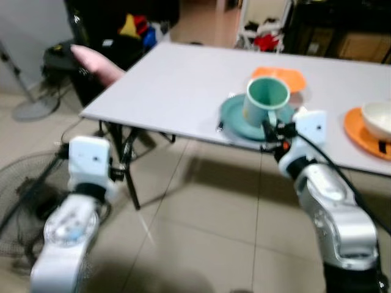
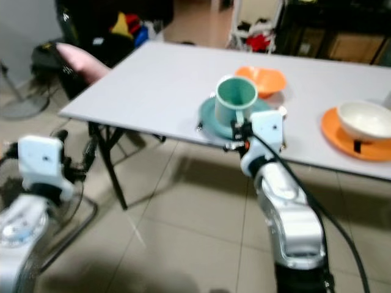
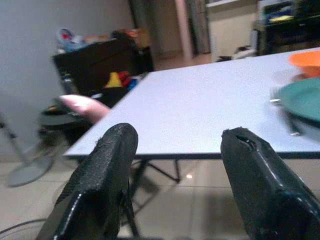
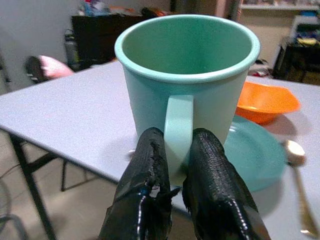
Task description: Setting the table
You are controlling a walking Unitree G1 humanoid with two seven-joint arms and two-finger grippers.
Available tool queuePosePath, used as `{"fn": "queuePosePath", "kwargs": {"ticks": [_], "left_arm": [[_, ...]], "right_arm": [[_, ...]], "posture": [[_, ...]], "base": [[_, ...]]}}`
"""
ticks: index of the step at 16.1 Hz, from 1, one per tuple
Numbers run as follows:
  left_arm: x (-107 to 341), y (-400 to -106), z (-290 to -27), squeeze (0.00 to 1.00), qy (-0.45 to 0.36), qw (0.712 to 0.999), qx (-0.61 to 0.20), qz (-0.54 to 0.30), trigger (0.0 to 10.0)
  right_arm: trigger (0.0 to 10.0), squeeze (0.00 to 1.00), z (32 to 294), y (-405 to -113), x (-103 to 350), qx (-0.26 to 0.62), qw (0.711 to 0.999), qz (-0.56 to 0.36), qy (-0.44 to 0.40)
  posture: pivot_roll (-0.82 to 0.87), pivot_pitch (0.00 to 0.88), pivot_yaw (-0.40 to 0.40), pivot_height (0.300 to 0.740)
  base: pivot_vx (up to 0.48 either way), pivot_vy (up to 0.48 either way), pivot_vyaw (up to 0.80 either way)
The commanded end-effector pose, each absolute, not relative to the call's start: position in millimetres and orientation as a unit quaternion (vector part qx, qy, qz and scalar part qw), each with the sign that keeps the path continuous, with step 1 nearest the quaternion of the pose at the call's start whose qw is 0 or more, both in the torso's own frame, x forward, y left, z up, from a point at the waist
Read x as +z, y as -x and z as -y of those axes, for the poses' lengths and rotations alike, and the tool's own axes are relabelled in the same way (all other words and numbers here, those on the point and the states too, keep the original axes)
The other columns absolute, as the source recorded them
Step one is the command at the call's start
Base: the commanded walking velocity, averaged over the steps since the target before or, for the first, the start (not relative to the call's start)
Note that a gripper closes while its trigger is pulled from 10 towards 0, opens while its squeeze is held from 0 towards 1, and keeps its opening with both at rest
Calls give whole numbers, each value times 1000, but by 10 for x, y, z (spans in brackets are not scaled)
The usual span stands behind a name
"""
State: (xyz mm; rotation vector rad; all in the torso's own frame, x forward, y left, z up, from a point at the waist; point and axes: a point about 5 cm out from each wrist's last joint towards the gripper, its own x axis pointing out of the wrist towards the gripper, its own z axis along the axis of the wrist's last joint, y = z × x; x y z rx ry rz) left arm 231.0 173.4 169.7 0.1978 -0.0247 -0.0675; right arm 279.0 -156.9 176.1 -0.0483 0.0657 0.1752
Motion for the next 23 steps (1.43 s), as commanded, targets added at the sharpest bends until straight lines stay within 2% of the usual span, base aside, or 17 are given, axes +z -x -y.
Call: {"fn": "queuePosePath", "kwargs": {"ticks": [1,15,19,23], "left_arm": [[1713,-2300,-1798,0,-109,994,-26,13,10000],[1682,-2294,-1757,0,-117,992,-49,8,10000],[1671,-2285,-1728,0,-119,991,-63,5,10000],[1637,-2275,-1691,0,-114,989,-91,-5,10000]], "right_arm": [[10000,0,1487,-2823,1842,108,994,-15,17],[10000,0,1395,-2895,1792,133,991,-24,23],[10000,0,1384,-2909,1776,134,990,-27,23],[10000,0,1354,-2909,1742,144,989,-34,26]], "posture": [[-75,0,29,740],[-59,0,24,740],[-58,0,25,740],[-60,0,30,740]], "base": [[454,0,0],[452,0,0],[452,0,-800],[324,0,0]]}}
